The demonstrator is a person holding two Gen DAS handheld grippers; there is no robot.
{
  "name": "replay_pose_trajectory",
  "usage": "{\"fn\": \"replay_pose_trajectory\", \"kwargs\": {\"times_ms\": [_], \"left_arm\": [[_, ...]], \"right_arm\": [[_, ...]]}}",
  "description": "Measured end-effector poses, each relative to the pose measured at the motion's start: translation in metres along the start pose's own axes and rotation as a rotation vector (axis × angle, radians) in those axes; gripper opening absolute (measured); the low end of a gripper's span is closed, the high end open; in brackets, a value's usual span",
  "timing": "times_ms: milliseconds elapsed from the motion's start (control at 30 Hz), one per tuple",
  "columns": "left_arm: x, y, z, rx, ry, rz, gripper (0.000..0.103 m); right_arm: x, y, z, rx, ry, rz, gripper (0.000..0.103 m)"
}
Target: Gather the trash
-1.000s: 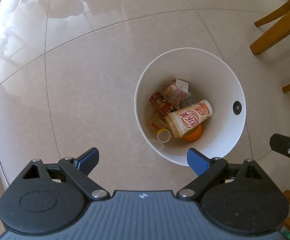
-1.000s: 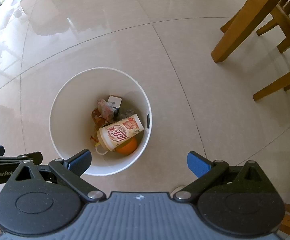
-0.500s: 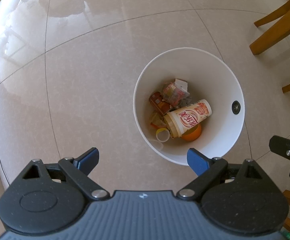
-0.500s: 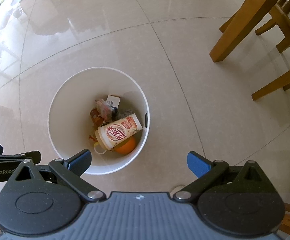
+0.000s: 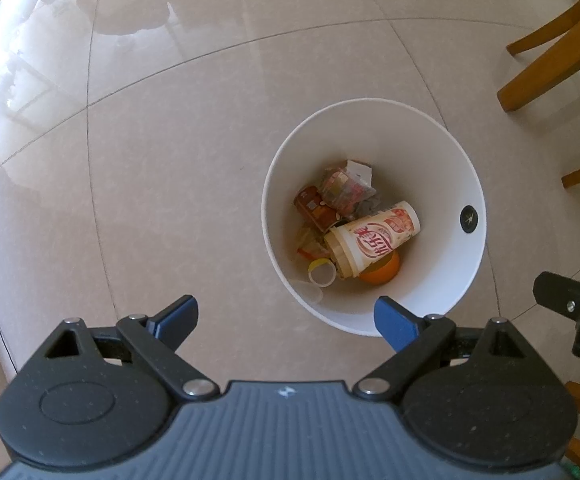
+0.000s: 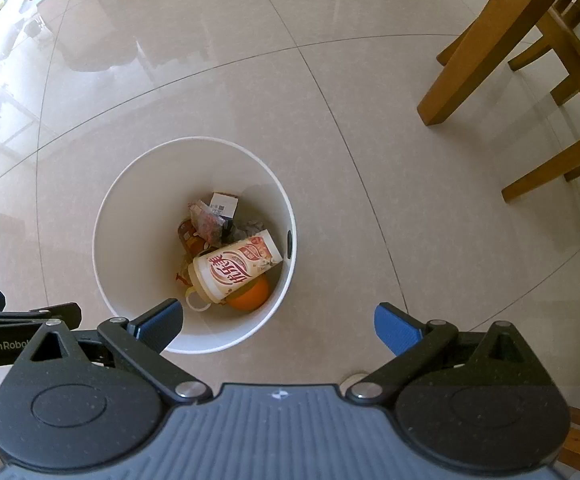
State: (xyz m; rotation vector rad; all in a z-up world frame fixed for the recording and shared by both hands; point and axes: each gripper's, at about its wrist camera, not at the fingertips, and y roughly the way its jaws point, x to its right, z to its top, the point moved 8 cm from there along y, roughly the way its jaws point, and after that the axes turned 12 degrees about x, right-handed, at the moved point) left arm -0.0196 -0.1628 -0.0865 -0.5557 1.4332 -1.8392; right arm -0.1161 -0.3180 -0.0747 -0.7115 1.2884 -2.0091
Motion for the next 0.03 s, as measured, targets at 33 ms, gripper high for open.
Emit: {"fn": "replay_pose_trajectory", "kwargs": {"times_ms": [33], "left_arm": [[-0.0003,0.0001,0.0002,-0.001,-0.001,-0.002,0.095]], "right_arm": [[-0.0001,0.0,0.0,0.0,-0.001,0.0,0.103]]}}
